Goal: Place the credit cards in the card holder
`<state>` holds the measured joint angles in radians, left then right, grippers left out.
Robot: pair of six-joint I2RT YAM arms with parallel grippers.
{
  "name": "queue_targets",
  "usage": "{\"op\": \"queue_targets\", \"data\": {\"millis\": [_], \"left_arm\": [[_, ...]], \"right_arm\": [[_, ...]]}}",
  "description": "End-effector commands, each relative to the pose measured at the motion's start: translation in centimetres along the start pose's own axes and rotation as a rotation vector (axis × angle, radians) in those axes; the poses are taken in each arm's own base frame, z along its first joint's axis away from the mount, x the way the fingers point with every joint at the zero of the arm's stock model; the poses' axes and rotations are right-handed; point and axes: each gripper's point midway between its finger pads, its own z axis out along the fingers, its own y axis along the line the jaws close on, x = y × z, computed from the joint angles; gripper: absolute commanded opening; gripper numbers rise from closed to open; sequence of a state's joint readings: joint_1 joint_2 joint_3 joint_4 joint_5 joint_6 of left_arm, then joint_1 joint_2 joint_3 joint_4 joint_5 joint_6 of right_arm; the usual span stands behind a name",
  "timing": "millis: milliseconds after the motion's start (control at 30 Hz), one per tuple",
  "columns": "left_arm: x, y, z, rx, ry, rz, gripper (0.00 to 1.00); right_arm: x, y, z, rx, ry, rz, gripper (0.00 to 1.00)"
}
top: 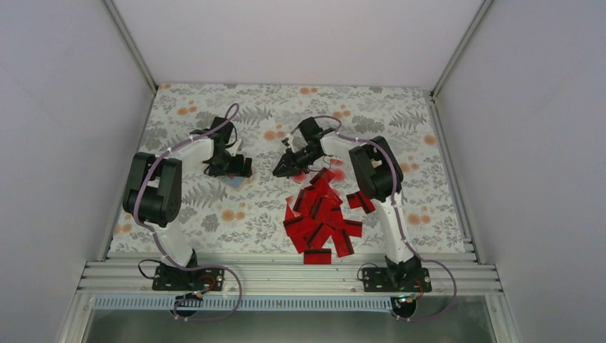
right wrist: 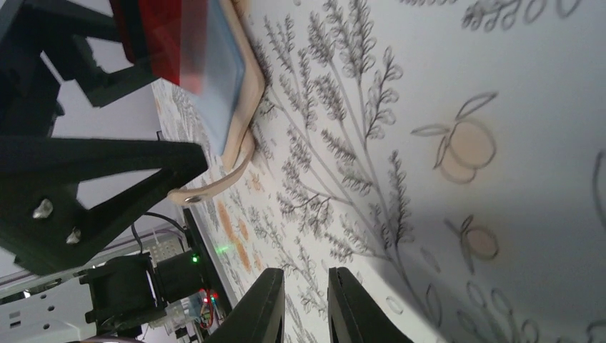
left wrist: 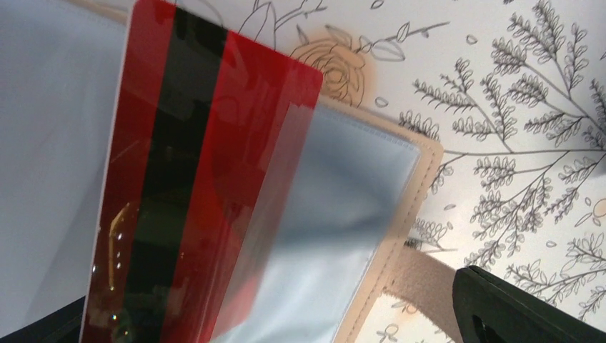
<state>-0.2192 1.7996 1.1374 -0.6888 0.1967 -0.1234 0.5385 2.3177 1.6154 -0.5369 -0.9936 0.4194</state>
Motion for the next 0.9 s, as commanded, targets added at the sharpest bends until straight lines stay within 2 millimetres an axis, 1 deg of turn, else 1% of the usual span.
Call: {"op": "queue_targets", "data": {"millis": [0,167,367,433,500,533,567,633,733,767,800,867], "left_arm": [[0.2,0.4,-2.0,-0.035,0.002,-0.019,1.0],[0.8,1.5,-3.0,-0.11,0.022,-0.064,1.0],[0.6,3.3,-4.3,-0.222,-0.006,-0.053,1.0],[0.3,3.3,-4.9,-0.23,-0.031,-0.06,1.0],[-0.2,3.1,-5.7,-0.222,-0.074,-0.086,1.0],[-0.3,2.9,-6.5,-0.215,-0.104,-0.105,1.0],[-0.2,2.8,-7.0,-0.212,-0.124,-0.124,1.0],[0.6,3.1,-7.8,-0.221,-0.151,-0.182,0.99],[2.8,3.3,-8.0,-0.212,-0.176,-0.247,0.93],[3.3,3.4,-7.9,-0.206,-0.181,-0.257,0.88],[3.6,3.3,-7.7,-0.19,-0.189,-0.256,0.83],[3.1,2.8,-7.5,-0.134,-0.23,-0.225,0.72]], "right_arm": [[-0.9,-0.6,0.5,0.02,0.011,0.003,0.17],[-2.1,0.1,0.4,0.007,0.003,-0.012,0.17],[-2.3,0.1,0.6,0.001,0.003,-0.015,0.17],[-2.6,0.2,0.5,-0.001,-0.003,-0.024,0.17],[-3.3,0.7,0.4,-0.005,-0.017,-0.042,0.17],[-3.9,1.2,0.3,-0.009,-0.027,-0.06,0.17],[-4.5,1.6,0.1,-0.011,-0.039,-0.078,0.17],[-5.6,2.2,0.2,-0.02,-0.053,-0.107,0.18],[-7.0,3.2,0.6,-0.033,-0.069,-0.152,0.18],[-7.4,3.5,0.8,-0.037,-0.073,-0.167,0.18],[-7.8,3.7,1.1,-0.039,-0.075,-0.174,0.18],[-8.4,4.2,1.4,-0.043,-0.083,-0.186,0.16]]}}
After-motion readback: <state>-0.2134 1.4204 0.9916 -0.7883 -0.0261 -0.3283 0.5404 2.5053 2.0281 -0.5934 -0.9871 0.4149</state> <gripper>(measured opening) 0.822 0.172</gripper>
